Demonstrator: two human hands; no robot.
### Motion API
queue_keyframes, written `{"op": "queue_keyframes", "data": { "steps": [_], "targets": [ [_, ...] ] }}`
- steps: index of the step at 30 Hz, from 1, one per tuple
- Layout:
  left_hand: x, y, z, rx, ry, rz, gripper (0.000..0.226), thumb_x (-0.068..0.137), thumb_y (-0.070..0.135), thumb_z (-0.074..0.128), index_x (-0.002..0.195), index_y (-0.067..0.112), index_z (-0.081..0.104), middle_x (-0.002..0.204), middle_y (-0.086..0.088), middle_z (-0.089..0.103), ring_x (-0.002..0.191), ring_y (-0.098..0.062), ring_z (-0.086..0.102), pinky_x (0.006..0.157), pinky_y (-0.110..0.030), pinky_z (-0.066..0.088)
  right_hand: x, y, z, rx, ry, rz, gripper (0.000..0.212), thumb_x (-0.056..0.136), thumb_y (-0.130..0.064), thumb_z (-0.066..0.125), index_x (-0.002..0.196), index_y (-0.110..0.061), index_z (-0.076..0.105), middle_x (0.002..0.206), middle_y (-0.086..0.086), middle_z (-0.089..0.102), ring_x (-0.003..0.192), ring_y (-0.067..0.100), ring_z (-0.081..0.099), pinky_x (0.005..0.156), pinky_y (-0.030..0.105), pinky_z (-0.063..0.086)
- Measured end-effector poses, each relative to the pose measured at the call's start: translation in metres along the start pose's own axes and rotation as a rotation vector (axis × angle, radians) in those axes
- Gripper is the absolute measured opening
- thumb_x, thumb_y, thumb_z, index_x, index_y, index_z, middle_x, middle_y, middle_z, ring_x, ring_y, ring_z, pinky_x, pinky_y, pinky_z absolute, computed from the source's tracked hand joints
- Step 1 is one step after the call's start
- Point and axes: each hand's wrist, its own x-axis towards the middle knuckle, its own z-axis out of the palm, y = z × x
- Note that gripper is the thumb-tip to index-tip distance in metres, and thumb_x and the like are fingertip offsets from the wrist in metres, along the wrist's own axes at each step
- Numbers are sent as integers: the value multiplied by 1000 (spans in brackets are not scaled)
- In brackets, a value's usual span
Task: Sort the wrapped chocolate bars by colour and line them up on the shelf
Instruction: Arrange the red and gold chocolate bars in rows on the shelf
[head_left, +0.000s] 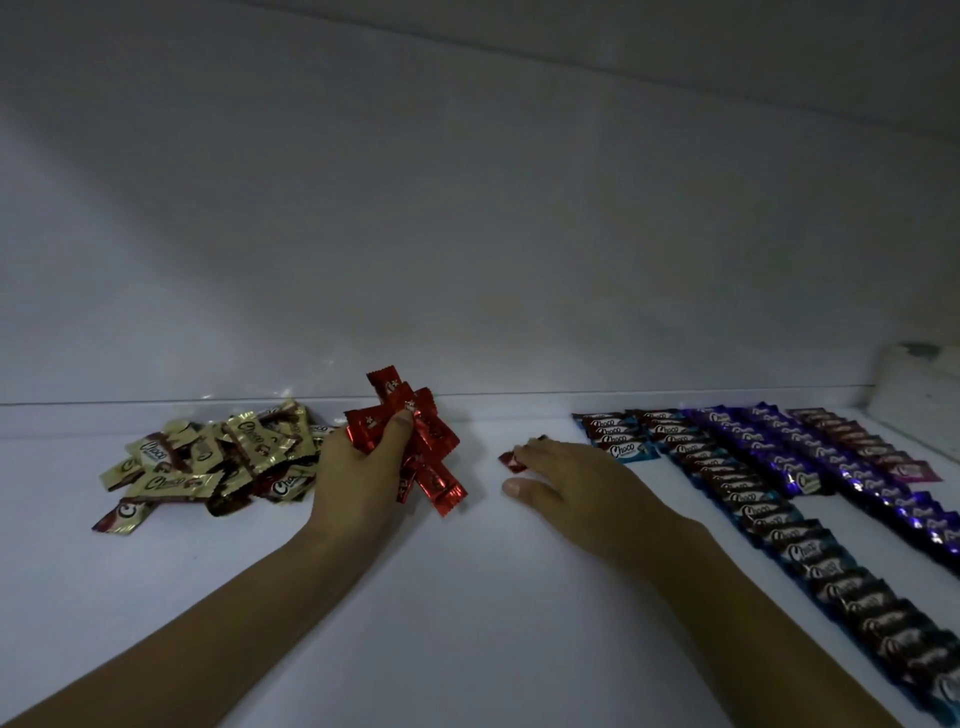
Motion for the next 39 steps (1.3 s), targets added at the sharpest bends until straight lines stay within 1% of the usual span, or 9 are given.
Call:
{"op": "queue_keyframes", "data": {
  "steps": [2,14,18,20,22,24,29,34,39],
  "targets": [
    [0,0,0,7,1,-4,33,94,27,58,76,0,67,70,-14,65,62,-18,59,63,-31,44,0,7,4,-95,-9,77,63,96,-54,34,148,-18,28,154,3,29,142,15,23,115,30,10],
    [0,-1,-1,34,-50,38,37,94,24,57,82,-10,65,82,-33,63,66,-27,58,61,-32,44,41,9,24,-70,-129,188,82,90,-70,19,151,-16,11,160,7,5,147,21,4,116,41,2],
    [0,-2,1,36,-71,47,34,95,23,56,79,-5,67,77,-27,66,65,-24,60,63,-32,44,35,5,23,64,204,151,60,96,-53,34,146,-20,33,156,1,25,144,15,18,118,37,3],
    [1,-2,2,35,-66,50,31,95,24,55,77,3,69,71,-14,70,62,-14,63,62,-29,46,33,-6,10,332,392,122,43,94,-48,46,121,-19,61,128,0,59,120,14,52,107,35,34],
    [0,-1,3,13,-72,64,27,95,22,54,77,9,68,67,-4,70,60,-7,64,60,-23,47,26,-27,-4,828,242,118,45,80,-57,59,93,-14,68,87,0,73,82,11,67,81,32,53],
    [-1,0,5,-34,-73,77,23,96,18,53,81,11,69,67,-1,71,63,-7,66,57,-18,49,21,-41,-4,1096,-22,122,48,66,-49,75,95,-13,63,76,4,73,70,16,70,69,32,57],
    [-2,5,4,-72,-13,64,30,97,18,52,71,11,64,49,7,58,43,-4,52,43,-16,39,19,-45,-3,1016,-31,76,40,73,-1,77,106,-17,62,64,0,71,62,11,68,64,21,54],
    [-4,8,1,-77,-15,20,35,98,22,51,66,7,52,42,8,40,35,-4,35,36,-14,29,18,-27,-20,919,169,31,19,71,0,78,77,-18,76,64,-1,68,61,10,61,60,16,47],
    [-7,10,3,-84,-11,8,36,97,23,52,63,12,55,41,9,43,35,-1,39,35,-14,31,19,-25,-24,870,342,8,25,81,1,68,82,-24,74,64,2,67,59,14,60,57,24,45]
  ]
}}
